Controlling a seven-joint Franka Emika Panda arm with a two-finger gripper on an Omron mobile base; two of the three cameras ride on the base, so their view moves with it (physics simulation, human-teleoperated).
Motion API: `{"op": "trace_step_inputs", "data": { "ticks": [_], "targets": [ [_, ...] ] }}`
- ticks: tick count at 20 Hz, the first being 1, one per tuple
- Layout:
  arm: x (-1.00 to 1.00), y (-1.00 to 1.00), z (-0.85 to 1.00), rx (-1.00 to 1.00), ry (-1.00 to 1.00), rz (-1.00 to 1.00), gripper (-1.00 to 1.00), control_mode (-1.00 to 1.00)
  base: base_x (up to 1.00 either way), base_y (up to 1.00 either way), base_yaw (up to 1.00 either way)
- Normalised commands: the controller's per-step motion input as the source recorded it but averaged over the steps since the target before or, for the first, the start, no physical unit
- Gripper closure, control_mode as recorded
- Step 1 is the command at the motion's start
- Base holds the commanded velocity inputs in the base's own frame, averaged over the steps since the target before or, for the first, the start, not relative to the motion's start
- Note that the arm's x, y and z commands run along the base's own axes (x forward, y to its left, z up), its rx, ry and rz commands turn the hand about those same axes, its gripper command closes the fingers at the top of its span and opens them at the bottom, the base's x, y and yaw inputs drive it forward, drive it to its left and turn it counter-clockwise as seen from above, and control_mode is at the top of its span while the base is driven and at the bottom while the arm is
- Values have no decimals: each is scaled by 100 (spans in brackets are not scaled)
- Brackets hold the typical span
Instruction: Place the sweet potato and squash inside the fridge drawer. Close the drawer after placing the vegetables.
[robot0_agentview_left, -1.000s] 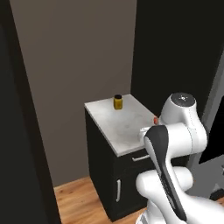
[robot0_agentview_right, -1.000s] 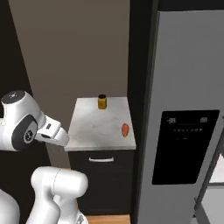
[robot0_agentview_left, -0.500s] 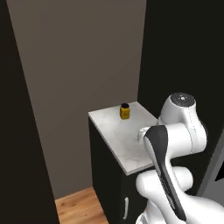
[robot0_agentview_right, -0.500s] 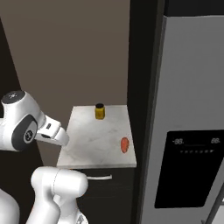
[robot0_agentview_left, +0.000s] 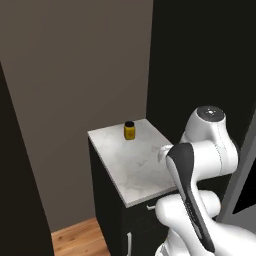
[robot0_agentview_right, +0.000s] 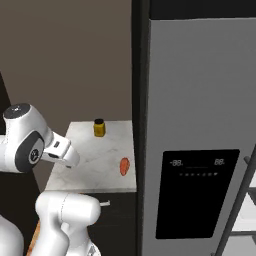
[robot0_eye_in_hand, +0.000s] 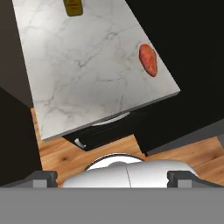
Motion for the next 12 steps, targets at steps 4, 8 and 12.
{"op": "trace_step_inputs", "data": {
  "ticks": [4, 8, 12],
  "targets": [
    [0, 0, 0, 0, 0, 0, -100, 100, 33, -2, 0],
    [36, -46, -4, 4, 3, 0, -100, -100, 8, -6, 0],
    [64, -78, -5, 7, 8, 0, -100, -100, 0, 0, 0]
  ]
}}
